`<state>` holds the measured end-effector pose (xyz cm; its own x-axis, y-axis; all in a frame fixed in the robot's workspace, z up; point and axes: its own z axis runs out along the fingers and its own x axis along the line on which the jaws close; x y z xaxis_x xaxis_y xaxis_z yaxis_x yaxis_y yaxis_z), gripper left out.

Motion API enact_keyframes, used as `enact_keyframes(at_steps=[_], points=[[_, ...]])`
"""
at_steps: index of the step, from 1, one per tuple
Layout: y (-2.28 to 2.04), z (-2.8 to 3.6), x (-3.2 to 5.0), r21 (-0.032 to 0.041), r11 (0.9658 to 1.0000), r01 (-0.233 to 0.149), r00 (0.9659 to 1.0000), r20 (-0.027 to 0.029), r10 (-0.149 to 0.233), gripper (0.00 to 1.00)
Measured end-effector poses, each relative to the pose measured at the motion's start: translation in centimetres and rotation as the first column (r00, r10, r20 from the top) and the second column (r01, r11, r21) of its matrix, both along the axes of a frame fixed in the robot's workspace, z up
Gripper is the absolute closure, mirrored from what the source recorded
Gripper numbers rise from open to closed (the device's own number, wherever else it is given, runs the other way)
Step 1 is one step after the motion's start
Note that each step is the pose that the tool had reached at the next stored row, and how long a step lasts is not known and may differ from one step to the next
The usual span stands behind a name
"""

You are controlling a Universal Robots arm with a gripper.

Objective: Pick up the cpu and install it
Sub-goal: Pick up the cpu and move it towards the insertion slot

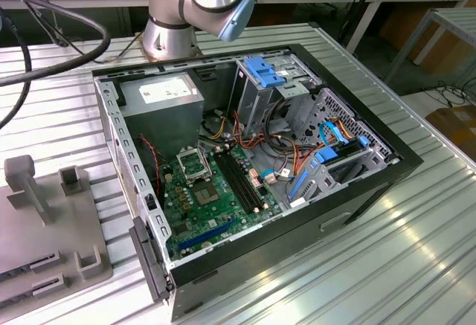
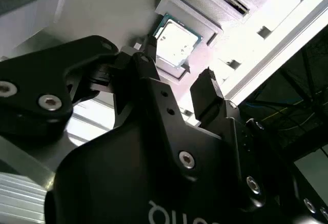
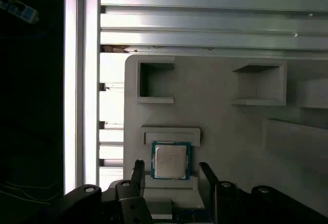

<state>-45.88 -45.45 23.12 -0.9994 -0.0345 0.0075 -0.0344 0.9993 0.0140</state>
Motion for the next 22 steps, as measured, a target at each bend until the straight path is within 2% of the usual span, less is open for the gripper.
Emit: enact_keyframes(at_steps=[1, 5, 9, 18, 22], points=[[0.00, -0.30, 0.00, -0.0008, 1.0000, -0.003, 1.0000, 0.0043, 0.003, 0.46], [0.00, -0.61, 0.00, -0.0009, 1.0000, -0.003, 1.0000, 0.0047, 0.003, 0.46], [0.00, -1.24, 0.00, -0.0010, 1.0000, -0.003, 1.0000, 0.0047, 0.003, 0.46], [0.00, -1.28, 0.00, -0.0024, 1.0000, -0.003, 1.0000, 0.0047, 0.003, 0.46], [0.00, -1.55, 0.00, -0.0024, 1.0000, -0.004, 1.0000, 0.0046, 0.004, 0.46]])
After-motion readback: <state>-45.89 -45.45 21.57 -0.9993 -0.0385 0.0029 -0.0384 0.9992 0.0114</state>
